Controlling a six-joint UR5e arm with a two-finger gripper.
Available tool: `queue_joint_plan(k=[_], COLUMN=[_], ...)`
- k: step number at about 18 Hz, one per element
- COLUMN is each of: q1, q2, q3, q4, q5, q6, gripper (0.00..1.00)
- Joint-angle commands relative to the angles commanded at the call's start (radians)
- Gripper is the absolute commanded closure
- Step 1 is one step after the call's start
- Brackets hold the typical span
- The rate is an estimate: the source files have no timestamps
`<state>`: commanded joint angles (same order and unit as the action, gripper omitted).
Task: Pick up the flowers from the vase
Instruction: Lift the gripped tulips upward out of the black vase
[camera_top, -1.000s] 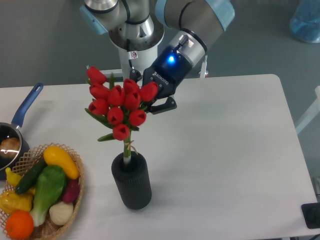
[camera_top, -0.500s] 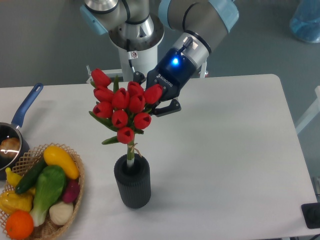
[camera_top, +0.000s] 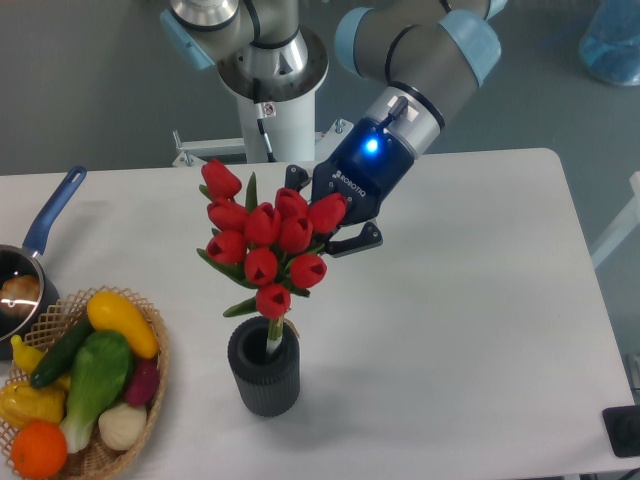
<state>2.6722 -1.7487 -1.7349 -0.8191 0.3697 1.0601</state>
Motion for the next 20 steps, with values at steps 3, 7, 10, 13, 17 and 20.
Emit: queue_joint_plan(k=[3, 7, 10, 13, 17, 20], q1=[0.002, 0.0, 0.006, 0.008, 0.052, 0.141], q2=[0.005, 0.028, 0.043, 0.06, 0.075, 0.075], q3=[0.037, 0.075, 0.075, 0.077, 0.08, 0.078], q4=[0.0, 0.002, 0.0, 0.0, 0.0, 0.002], q5=[-0.003, -0.003, -0.008, -0.017, -0.015, -0.005], q6=[-0.072, -0.193, -0.204, -0.238, -0.244, -0.229], gripper=[1.0, 1.0, 1.0, 1.0, 1.0, 1.0])
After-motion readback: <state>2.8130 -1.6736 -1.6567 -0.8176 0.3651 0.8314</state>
